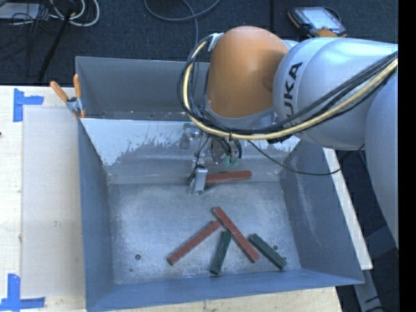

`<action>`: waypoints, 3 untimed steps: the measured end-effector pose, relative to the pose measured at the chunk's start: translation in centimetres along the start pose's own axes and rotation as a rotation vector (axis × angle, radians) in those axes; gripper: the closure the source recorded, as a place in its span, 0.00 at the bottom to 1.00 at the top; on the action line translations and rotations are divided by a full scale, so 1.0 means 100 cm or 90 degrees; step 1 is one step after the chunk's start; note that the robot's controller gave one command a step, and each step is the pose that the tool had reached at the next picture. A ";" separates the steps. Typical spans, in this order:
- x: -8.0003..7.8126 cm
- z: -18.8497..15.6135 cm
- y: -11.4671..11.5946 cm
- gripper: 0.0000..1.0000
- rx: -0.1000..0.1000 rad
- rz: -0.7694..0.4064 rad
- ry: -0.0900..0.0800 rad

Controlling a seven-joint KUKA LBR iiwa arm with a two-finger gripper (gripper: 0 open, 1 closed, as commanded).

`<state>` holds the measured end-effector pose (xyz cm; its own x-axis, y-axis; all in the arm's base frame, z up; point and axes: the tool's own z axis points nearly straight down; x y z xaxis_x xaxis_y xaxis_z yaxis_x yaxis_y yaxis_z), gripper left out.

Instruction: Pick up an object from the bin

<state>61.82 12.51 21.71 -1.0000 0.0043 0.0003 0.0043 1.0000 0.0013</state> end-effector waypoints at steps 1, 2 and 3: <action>0.000 0.000 0.000 0.00 0.000 0.000 0.000; 0.016 0.033 -0.002 0.00 0.001 -0.053 -0.003; 0.018 0.128 -0.042 1.00 0.000 -0.163 0.001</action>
Offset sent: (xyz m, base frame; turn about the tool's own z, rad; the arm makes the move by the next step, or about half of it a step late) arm -0.0703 -0.0098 -0.1424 -0.3153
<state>60.01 8.31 8.91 -0.9685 -0.2489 0.0010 -0.2489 0.9685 0.0007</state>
